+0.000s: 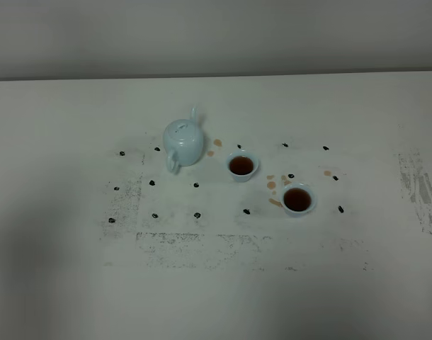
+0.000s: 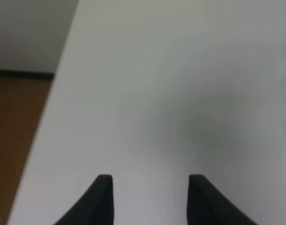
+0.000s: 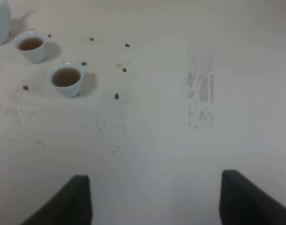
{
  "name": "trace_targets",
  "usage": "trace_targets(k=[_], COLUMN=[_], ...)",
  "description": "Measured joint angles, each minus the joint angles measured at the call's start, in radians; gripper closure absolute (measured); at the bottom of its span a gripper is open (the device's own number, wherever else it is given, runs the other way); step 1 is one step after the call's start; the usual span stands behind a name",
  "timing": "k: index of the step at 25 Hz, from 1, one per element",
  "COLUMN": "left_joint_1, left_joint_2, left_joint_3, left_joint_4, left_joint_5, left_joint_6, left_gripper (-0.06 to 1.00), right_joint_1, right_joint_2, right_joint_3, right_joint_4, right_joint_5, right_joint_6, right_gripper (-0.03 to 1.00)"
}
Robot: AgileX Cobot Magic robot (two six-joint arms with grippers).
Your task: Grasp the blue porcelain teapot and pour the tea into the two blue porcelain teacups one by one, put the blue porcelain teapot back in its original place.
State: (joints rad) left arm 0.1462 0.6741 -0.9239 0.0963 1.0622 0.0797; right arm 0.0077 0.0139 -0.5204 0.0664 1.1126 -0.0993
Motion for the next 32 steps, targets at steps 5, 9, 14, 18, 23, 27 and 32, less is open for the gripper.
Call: trace_targets(k=[5, 9, 14, 18, 23, 27, 32], left_joint_1=[0.011, 0.011, 0.012, 0.012, -0.008, -0.038, -0.042], left_joint_2=[-0.185, -0.279, -0.391, -0.472, -0.546, -0.568, -0.656], left_joint_3=[0.208, 0.295, 0.377, 0.430, 0.457, 0.457, 0.457], left_joint_4=[-0.222, -0.283, -0.290, -0.292, -0.355, -0.365, -0.365], left_joint_5=[0.034, 0.051, 0.051, 0.053, 0.047, 0.047, 0.047], left_joint_6=[0.153, 0.228, 0.250, 0.252, 0.312, 0.328, 0.330], left_gripper=[0.59, 0.59, 0.59, 0.59, 0.59, 0.59, 0.59], right_joint_1=[0.000, 0.000, 0.000, 0.000, 0.000, 0.000, 0.000], right_joint_2=[0.000, 0.000, 0.000, 0.000, 0.000, 0.000, 0.000], right_joint_3=[0.000, 0.000, 0.000, 0.000, 0.000, 0.000, 0.000], right_joint_4=[0.000, 0.000, 0.000, 0.000, 0.000, 0.000, 0.000], right_joint_5=[0.000, 0.000, 0.000, 0.000, 0.000, 0.000, 0.000], right_joint_6=[0.000, 0.000, 0.000, 0.000, 0.000, 0.000, 0.000], right_gripper=[0.41, 0.41, 0.41, 0.41, 0.41, 0.41, 0.41])
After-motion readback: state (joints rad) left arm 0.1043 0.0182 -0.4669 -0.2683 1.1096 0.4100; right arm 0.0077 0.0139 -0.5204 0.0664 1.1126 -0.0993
